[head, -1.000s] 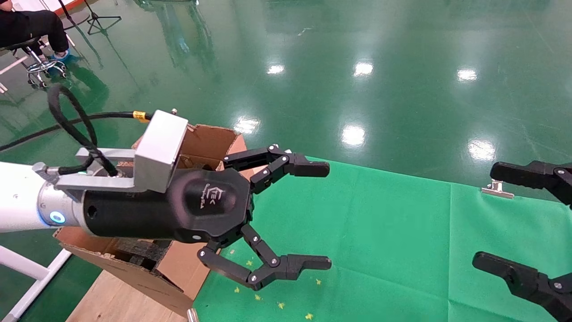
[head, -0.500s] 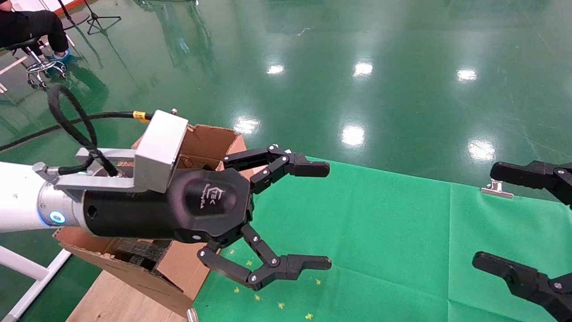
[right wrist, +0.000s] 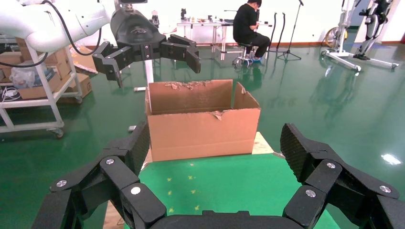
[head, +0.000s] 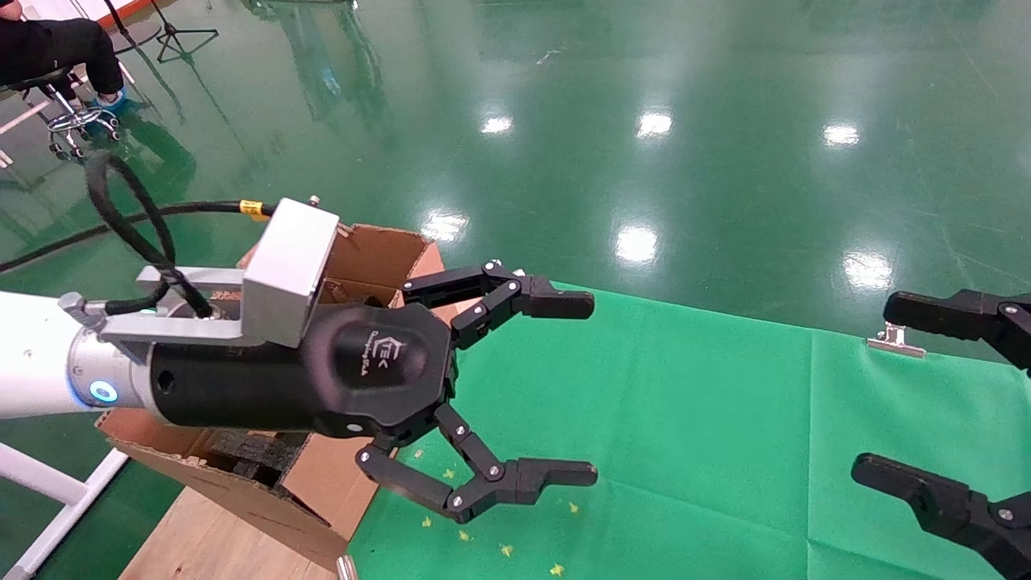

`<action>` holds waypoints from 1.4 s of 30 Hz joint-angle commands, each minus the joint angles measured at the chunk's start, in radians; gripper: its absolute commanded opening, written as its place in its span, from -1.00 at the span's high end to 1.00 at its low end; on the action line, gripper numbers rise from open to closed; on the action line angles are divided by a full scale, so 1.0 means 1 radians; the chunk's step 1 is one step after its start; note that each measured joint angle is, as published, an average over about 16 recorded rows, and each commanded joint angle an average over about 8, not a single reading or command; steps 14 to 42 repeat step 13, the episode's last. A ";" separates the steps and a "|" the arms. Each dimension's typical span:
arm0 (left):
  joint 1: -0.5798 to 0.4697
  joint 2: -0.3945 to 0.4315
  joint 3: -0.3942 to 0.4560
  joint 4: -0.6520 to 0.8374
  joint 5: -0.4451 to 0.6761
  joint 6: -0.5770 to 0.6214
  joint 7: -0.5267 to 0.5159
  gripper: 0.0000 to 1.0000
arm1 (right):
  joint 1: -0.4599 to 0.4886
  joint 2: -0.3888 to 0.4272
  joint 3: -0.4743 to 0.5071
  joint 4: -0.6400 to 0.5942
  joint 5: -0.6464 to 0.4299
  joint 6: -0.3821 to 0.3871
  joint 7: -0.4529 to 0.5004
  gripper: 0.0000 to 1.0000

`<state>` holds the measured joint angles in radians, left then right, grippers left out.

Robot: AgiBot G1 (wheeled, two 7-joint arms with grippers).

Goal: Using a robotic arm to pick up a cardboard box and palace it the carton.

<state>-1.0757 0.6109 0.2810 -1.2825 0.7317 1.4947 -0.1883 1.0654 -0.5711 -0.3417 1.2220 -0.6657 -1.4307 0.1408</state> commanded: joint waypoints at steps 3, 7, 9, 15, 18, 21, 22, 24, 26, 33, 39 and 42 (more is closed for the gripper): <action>0.000 0.000 0.000 0.000 0.000 0.000 0.000 -1.00 | 0.000 0.000 0.000 0.000 0.000 0.000 0.000 -1.00; 0.000 0.000 0.000 0.000 0.000 0.000 0.000 -1.00 | 0.000 0.000 0.000 0.000 0.000 0.000 0.000 -1.00; 0.000 0.000 0.000 0.000 0.000 0.000 0.000 -1.00 | 0.000 0.000 0.000 0.000 0.000 0.000 0.000 -1.00; 0.000 0.000 0.000 0.000 0.000 0.000 0.000 -1.00 | 0.000 0.000 0.000 0.000 0.000 0.000 0.000 -1.00; 0.000 0.000 0.000 0.000 0.000 0.000 0.000 -1.00 | 0.000 0.000 0.000 0.000 0.000 0.000 0.000 -1.00; 0.000 0.000 0.000 0.000 0.000 0.000 0.000 -1.00 | 0.000 0.000 0.000 0.000 0.000 0.000 0.000 -1.00; 0.000 0.000 0.000 0.000 0.000 0.000 0.000 -1.00 | 0.000 0.000 0.000 0.000 0.000 0.000 0.000 -1.00; 0.000 0.000 0.000 0.000 0.000 0.000 0.000 -1.00 | 0.000 0.000 0.000 0.000 0.000 0.000 0.000 -1.00; 0.000 0.000 0.000 0.000 0.000 0.000 0.000 -1.00 | 0.000 0.000 0.000 0.000 0.000 0.000 0.000 -1.00; 0.000 0.000 0.000 0.000 0.000 0.000 0.000 -1.00 | 0.000 0.000 0.000 0.000 0.000 0.000 0.000 -1.00; 0.000 0.000 0.000 0.000 0.000 0.000 0.000 -1.00 | 0.000 0.000 0.000 0.000 0.000 0.000 0.000 -1.00; 0.000 0.000 0.000 0.000 0.000 0.000 0.000 -1.00 | 0.000 0.000 0.000 0.000 0.000 0.000 0.000 -1.00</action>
